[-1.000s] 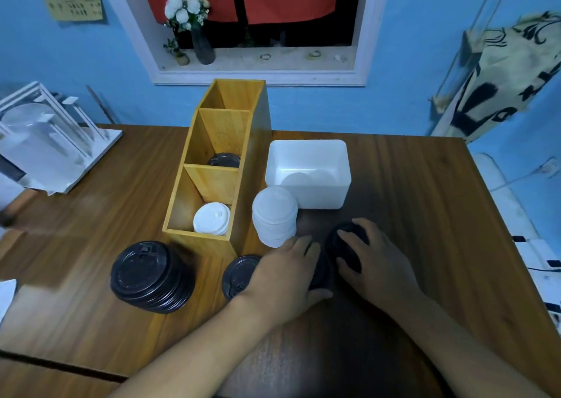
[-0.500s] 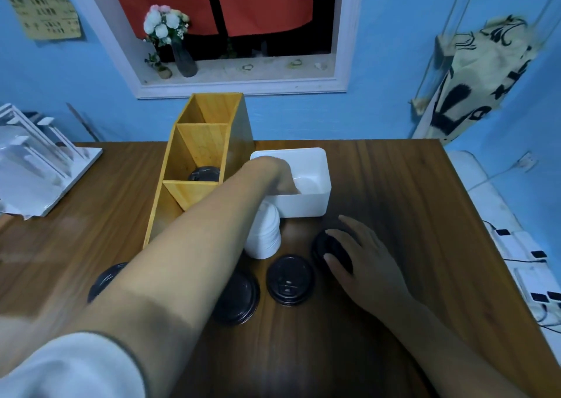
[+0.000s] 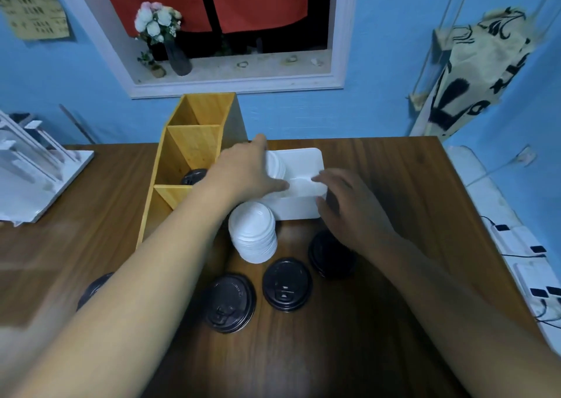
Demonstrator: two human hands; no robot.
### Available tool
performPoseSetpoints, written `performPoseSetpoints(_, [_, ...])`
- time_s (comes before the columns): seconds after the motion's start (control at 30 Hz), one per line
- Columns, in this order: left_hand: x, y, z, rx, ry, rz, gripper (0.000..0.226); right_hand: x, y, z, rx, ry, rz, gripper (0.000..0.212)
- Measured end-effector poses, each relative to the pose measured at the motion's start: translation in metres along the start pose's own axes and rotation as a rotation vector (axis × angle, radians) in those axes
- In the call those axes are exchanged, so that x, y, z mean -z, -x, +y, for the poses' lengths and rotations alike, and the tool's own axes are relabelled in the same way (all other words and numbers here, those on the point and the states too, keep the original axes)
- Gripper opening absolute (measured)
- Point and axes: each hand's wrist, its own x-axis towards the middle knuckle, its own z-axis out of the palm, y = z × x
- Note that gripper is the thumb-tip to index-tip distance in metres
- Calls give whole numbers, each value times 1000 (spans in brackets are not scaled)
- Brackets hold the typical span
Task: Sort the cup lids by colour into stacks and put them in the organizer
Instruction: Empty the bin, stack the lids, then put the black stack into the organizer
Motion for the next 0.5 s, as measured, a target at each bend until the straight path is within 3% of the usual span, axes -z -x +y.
performPoseSetpoints(0.1, [4,53,-10,-29,64,86,82,-3,-43,-13,49,9,-42,32])
performPoseSetpoints(0.37, [-43,131,-24,-49,99,113,90,-33,-117,-42,-37,458,-540,47])
performPoseSetpoints(0.5, [-54,146,-35,-20,119,152,91,-39,-125,-40,-83,631,-694,34])
